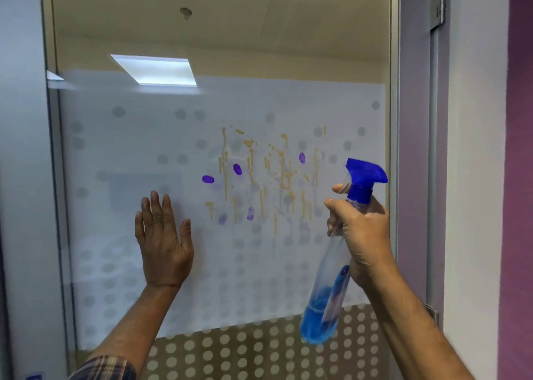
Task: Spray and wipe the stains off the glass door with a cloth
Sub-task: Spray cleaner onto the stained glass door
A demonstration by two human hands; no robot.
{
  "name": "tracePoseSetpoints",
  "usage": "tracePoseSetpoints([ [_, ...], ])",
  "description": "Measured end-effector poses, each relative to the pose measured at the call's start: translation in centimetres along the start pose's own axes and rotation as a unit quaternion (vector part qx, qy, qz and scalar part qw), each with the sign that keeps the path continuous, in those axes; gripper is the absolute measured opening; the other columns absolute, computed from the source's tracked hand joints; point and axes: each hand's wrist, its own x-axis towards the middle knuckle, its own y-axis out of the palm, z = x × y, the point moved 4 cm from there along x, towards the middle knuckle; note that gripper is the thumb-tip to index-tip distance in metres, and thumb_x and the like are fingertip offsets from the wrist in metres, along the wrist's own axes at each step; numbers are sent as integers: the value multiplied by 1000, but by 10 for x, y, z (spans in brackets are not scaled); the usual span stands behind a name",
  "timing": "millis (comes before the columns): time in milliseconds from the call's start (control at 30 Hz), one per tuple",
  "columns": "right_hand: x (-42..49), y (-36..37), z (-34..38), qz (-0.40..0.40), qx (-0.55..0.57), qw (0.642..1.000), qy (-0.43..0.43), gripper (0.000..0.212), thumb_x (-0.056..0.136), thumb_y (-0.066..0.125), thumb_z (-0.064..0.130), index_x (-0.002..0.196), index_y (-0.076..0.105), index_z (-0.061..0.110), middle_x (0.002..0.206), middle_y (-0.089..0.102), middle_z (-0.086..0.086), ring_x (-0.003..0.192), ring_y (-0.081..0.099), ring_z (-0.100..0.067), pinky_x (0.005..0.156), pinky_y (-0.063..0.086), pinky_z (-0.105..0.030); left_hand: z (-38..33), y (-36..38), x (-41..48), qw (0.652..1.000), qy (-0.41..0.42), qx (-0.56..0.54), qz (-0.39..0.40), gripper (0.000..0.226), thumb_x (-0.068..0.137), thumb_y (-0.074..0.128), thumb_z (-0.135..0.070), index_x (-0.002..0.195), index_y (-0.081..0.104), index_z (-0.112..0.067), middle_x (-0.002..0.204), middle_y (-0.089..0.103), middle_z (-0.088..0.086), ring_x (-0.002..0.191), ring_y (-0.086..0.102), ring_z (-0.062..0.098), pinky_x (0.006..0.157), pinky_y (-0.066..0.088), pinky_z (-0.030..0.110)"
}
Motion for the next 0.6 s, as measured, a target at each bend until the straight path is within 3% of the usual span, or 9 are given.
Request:
tracePoseSetpoints([
  [300,40,8,18,-38,13,999,-24,26,86,73,2,110,70,13,72,65,-4,57,59,-14,57,53,-31,3,2,-2,1000,3,-1,-3,65,109,34,-35,164,23,-2,173,20,19,164,9,29,132,13,52],
  [600,77,18,22,-49,18,999,-14,24,84,72,-2,99,67,16,65,63,2,47,58,-4,54,54,-28,3,3,-4,1000,10,7,-14,66,109,34,-36,165,20,-3,174,19,19,164,9,29,134,9,47],
])
